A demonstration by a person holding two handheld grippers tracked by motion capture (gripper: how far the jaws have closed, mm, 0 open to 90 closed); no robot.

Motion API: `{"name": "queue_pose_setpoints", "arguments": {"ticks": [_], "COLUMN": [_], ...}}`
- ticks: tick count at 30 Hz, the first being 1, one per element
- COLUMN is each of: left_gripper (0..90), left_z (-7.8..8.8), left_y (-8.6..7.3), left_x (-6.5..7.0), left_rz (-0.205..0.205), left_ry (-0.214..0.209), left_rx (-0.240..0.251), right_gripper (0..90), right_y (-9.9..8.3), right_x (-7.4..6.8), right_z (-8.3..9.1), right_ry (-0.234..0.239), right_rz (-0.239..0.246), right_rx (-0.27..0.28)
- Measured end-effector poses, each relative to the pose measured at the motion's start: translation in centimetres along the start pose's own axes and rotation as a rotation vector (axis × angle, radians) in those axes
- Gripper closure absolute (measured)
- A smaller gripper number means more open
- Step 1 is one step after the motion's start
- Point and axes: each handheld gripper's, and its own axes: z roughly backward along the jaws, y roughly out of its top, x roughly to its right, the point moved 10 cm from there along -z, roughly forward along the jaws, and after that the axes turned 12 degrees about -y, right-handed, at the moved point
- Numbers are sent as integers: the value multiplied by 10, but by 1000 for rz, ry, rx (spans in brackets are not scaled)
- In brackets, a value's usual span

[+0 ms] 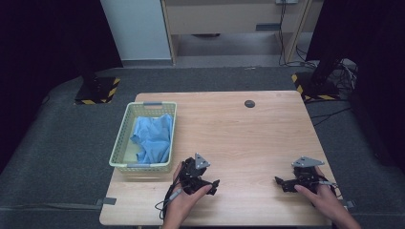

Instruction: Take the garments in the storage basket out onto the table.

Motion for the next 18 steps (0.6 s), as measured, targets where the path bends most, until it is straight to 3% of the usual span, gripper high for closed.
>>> {"name": "queue_pose_setpoints", "arguments": {"ticks": [18], "left_gripper": [42], "left_z": [19], "left_y": [9], "left_x": [-1], "left_rz": [-8], "left_ry": [1], "left_rx": [28], "right_gripper": [5], "right_y": [0], "right_x": [-1], "right_z": [0], "right_ry": [2], "right_rz": [-1], "right_rx": [-1]}}
